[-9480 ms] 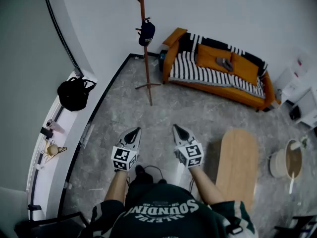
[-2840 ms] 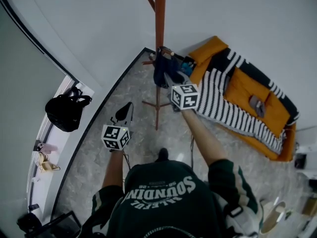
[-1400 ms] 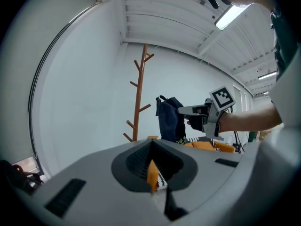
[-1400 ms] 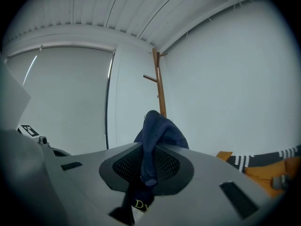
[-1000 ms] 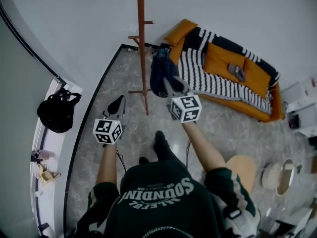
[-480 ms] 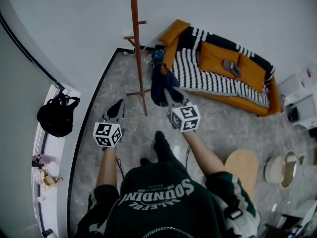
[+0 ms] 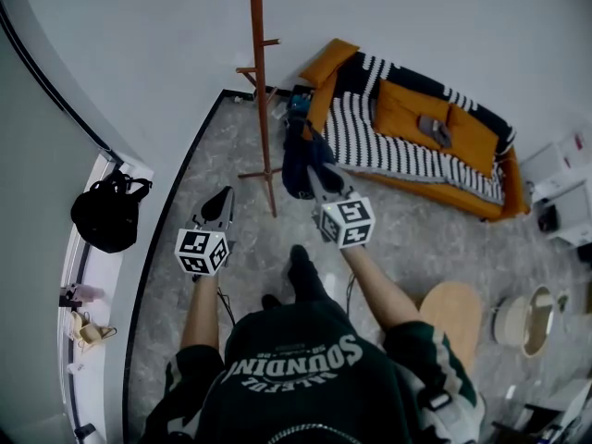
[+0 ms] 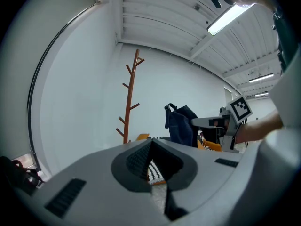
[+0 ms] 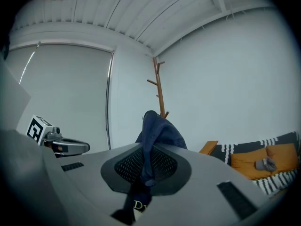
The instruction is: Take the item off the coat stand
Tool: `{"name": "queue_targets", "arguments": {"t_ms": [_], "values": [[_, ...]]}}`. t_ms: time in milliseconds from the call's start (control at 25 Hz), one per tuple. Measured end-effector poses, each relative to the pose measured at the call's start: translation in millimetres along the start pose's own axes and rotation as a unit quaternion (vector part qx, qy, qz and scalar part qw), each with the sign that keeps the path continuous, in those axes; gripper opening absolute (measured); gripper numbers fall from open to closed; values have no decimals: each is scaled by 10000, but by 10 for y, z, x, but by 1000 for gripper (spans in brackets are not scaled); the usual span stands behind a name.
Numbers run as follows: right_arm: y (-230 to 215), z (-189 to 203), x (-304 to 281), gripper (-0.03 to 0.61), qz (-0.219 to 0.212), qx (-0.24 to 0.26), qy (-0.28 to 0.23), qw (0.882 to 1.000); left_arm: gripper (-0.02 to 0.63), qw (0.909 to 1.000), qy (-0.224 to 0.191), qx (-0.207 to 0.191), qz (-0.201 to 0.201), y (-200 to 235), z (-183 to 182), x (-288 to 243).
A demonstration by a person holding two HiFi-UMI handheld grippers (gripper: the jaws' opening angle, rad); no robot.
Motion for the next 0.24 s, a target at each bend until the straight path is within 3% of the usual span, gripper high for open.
{"name": "queue_targets", "arguments": {"t_ms": [240], "values": [[0,52,22,31,61,1,45,10000,0,10000,1,8,-6,1,20,38]]}}
Point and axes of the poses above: the fingertips, and each gripper's own axes: x backward along the fingers, y to its left, z out of its underside, the point moved 10 cm from there along x, backward along the fingers, and after that the axes turned 1 degree about z, right-handed, at the moved point
